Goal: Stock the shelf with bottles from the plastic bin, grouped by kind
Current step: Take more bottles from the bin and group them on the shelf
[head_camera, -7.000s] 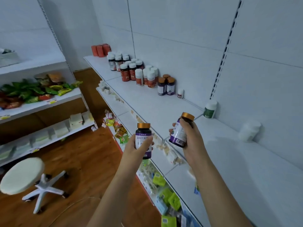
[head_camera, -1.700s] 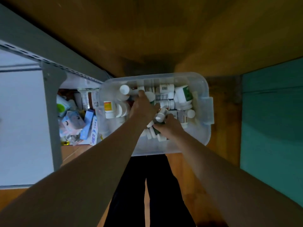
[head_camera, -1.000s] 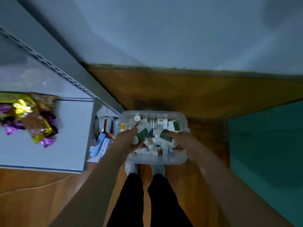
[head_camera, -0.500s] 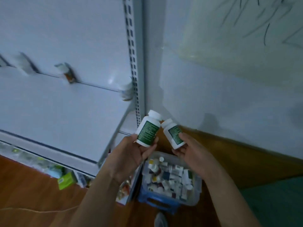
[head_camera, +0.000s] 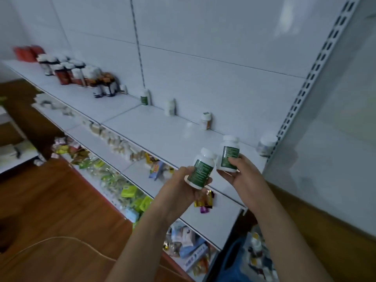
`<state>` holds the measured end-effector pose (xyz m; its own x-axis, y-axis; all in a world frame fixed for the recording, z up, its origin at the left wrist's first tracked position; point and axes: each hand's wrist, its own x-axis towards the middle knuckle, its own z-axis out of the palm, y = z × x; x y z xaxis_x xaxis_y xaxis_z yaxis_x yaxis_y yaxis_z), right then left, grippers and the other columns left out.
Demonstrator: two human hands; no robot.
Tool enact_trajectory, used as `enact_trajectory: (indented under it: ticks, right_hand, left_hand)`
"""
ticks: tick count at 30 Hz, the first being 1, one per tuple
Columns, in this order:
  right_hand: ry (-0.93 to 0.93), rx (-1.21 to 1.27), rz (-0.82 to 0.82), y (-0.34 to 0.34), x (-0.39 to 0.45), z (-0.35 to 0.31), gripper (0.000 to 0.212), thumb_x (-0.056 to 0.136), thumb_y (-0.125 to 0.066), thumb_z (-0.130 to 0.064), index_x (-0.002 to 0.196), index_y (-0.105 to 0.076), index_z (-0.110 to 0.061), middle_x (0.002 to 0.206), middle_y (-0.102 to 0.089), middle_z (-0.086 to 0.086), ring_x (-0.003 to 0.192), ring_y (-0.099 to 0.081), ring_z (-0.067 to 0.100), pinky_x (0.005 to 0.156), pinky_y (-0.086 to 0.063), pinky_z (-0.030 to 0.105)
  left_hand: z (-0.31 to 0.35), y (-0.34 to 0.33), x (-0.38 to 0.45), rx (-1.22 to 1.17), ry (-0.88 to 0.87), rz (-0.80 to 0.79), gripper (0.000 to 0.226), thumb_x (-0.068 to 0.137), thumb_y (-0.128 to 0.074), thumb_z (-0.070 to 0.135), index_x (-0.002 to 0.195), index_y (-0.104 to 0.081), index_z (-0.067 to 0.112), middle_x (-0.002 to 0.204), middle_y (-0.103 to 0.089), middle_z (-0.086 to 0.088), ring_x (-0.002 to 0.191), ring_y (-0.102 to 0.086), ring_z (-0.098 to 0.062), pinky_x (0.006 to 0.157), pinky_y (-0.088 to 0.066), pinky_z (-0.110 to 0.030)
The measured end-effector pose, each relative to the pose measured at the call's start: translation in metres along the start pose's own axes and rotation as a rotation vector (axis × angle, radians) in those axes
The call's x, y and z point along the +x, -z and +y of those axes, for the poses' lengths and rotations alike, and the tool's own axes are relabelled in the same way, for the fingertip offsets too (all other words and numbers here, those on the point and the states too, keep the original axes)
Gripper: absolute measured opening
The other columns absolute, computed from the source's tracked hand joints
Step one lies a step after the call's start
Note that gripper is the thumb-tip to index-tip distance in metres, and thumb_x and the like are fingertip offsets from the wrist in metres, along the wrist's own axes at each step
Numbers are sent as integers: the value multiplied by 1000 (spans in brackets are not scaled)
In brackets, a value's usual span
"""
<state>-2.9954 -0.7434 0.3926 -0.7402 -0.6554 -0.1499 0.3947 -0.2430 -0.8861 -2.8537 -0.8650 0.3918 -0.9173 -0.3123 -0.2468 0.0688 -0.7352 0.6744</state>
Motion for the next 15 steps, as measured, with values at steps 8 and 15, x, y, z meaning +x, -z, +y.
enact_trajectory:
  ticks: [8, 15]
  right_hand:
    - [32, -131, -27, -86, 35, 28, 31, 94, -60, -11, 124, -58, -5, 117, -68, 10, 107, -67, 20, 99, -52, 42]
    - [81, -279, -75, -142, 125, 39, 27, 93, -63, -10, 119, -62, -16, 119, -68, 6, 111, -66, 20, 104, -49, 43]
  left_hand:
    - [55, 76, -10, 158, -182, 239, 26, 96, -58, 17, 119, -63, 6, 103, -72, -7, 95, -66, -19, 82, -53, -29]
    - [119, 128, 42, 312, -263, 333, 26, 94, -62, 12, 120, -63, 9, 109, -74, -9, 94, -71, -19, 89, -56, -33]
